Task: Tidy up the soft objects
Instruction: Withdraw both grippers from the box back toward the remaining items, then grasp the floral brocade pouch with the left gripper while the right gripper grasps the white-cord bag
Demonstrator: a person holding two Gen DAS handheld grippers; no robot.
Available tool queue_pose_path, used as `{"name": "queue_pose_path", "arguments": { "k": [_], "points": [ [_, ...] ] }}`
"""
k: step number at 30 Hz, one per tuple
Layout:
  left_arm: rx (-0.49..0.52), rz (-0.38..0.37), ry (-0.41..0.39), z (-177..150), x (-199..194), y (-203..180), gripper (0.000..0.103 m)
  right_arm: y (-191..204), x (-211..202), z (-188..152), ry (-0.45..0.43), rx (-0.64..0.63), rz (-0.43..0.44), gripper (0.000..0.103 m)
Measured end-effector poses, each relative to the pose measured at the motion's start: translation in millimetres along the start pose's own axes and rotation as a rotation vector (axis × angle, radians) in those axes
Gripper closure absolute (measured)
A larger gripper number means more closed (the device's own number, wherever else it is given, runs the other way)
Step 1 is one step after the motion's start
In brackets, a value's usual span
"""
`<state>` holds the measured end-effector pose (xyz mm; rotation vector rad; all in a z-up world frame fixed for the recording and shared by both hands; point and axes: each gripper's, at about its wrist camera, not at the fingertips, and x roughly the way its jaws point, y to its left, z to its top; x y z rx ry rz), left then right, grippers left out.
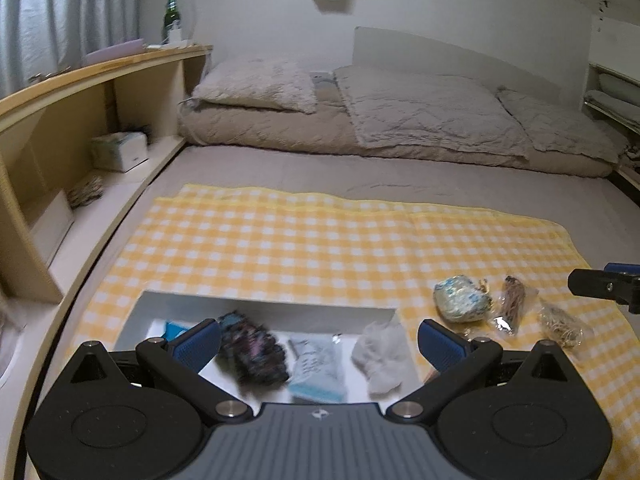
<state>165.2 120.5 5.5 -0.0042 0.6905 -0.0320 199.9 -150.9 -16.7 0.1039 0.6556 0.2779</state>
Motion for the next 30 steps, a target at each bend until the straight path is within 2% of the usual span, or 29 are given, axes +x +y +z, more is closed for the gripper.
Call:
{"name": "queue_pose_path", "arguments": {
  "k": [12, 20, 25, 30],
  "points": [
    [0.065, -0.052, -0.002, 13.8, 43.4, -52.6, 0.0, -74.3, -1.7, 3.8, -0.012, 0.092, -0.137, 0.0],
    [0.077, -0.087, 0.008, 19.6, 83.3, -87.8, 0.0, -125.1, 12.0, -2.5, 0.028, 0.151, -0.244, 0.0],
    [0.045, -0.122, 0.031, 21.6, 110.5, -107.2, 0.0, -158.1, 23.4, -8.1, 0.077, 0.256, -0.284, 0.0],
    [-0.041, -0.176, 0.083, 27.9, 141.0, -125.9, 0.0, -184.0, 35.2, -13.9, 0.119, 0.372, -0.313, 0.0]
  ]
}}
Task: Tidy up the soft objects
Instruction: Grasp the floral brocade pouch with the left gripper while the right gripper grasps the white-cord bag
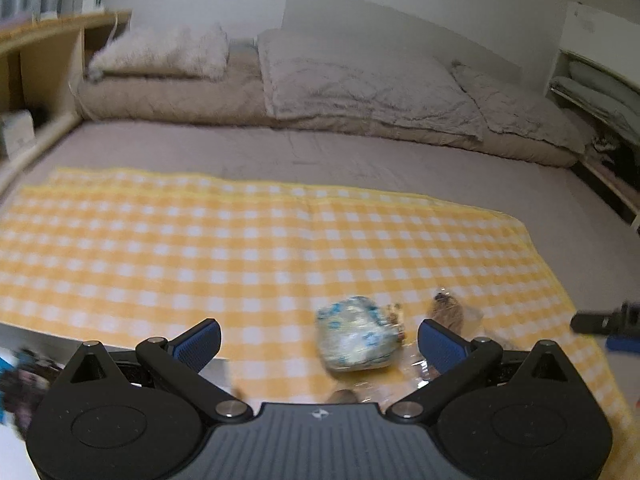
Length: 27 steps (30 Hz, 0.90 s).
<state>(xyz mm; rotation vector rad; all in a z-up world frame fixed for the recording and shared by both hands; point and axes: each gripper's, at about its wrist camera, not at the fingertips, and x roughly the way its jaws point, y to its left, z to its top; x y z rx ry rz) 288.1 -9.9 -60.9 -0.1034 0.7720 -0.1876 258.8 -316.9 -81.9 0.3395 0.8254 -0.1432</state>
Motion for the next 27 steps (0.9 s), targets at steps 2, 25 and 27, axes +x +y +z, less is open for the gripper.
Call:
{"name": "queue_pose_path", "arguments": {
  "k": [2, 25, 27],
  "points": [
    [-0.033, -0.016, 0.021, 4.0, 13.5, -5.3, 0.0, -5.7, 8.1, 0.5, 0.022, 0.032, -0.011, 0.0],
    [-0.005, -0.017, 0.201, 10.1, 135.8, -18.8, 0.0, 3.9, 88.0, -4.3, 0.181, 0.114, -0.115, 0.0],
    [-0.028, -0.008, 0.214, 8.3, 141.4, -15.0, 0.0, 6.6, 96.8, -4.5, 0.189, 0.113, -0.132, 0.0]
  ]
}}
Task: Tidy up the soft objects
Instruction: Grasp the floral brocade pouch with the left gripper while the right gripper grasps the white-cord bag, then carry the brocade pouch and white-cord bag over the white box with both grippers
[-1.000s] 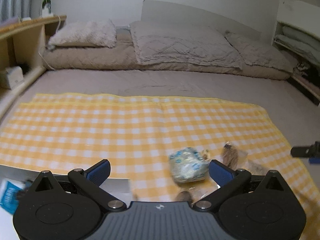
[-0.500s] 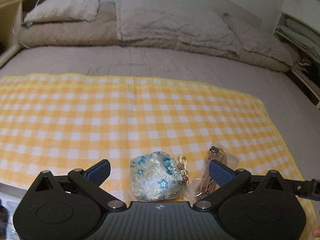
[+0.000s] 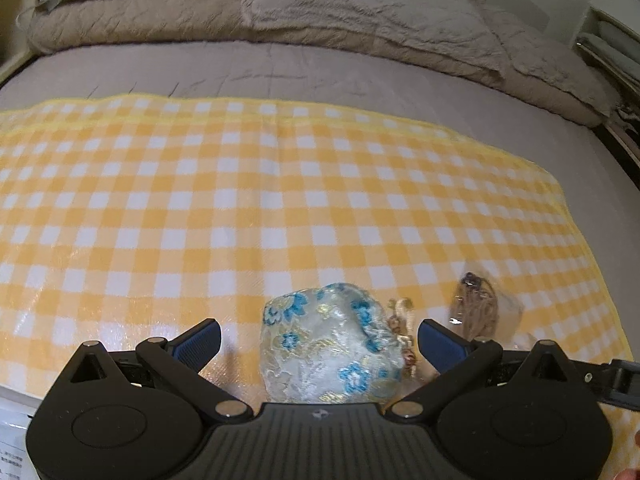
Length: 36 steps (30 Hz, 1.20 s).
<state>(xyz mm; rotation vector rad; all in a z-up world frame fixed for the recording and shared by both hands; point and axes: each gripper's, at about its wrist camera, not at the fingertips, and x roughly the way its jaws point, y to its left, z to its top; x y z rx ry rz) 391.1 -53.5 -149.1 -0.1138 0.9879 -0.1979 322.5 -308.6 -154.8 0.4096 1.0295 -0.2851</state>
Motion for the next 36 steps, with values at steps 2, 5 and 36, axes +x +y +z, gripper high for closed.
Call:
{"name": "queue_pose_path", "arguments": {
  "k": [2, 5, 36],
  "points": [
    [-0.024, -0.004, 0.011, -0.7, 5.8, 4.0, 0.0, 3.9, 7.5, 0.6, 0.007, 0.003, -0.015, 0.0],
    [-0.046, -0.02, 0.025, -2.0, 11.9, 9.5, 0.002, 10.4, 15.7, 0.3, 0.015, -0.008, -0.027, 0.0],
    [-0.005, -0.115, -0.059, -9.9, -41.2, -9.4, 0.064, 10.6, -22.7, -8.8, 0.036, -0.088, -0.02, 0.039]
  ]
}}
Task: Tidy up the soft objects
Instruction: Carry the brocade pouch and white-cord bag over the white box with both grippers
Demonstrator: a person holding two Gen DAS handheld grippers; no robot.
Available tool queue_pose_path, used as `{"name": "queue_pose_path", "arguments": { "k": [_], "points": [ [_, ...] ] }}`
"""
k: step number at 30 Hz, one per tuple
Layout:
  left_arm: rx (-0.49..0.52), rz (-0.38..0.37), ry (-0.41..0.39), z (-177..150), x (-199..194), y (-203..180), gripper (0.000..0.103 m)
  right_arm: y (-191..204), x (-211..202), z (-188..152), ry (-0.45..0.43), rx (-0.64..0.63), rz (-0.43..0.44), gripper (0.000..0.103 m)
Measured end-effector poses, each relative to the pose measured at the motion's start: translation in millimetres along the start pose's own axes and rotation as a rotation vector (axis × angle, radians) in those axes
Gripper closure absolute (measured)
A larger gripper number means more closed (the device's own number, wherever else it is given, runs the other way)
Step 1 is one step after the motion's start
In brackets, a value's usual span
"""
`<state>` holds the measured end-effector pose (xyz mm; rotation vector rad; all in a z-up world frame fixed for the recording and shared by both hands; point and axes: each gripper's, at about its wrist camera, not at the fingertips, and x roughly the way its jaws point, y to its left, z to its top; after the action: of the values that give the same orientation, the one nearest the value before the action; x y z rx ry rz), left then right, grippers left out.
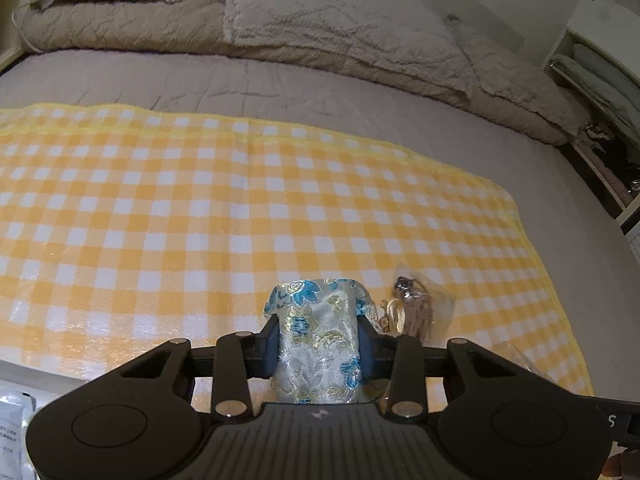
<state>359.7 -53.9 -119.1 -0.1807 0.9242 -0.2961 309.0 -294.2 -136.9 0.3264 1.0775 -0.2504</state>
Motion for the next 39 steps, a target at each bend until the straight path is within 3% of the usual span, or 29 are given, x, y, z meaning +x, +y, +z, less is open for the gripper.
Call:
{"name": "queue_pose_path", "arguments": {
  "k": [11, 25, 34, 39],
  "points": [
    [0.006, -0.036, -0.111, 1.8, -73.5, -1.2, 0.064, 1.9, -47.0, -8.7, -0.106, -0.007, 0.045, 0.039],
    [-0.019, 0.001, -0.225, -15.6, -174.9, 48.6, 0.064, 25.7, -99.3, -28.8, -0.203, -0.054, 0.17, 0.039],
    [-0.026, 0.051, -0.242, -43.9, -224.9, 88.2, 0.064, 48.1, -117.8, -46.2, -0.22, -0.104, 0.239, 0.039],
    [-0.023, 0.099, -0.204, -69.4, -238.5, 117.0, 0.064, 66.1, -124.5, -58.1, -0.215, -0.137, 0.278, 0.039]
  ]
}}
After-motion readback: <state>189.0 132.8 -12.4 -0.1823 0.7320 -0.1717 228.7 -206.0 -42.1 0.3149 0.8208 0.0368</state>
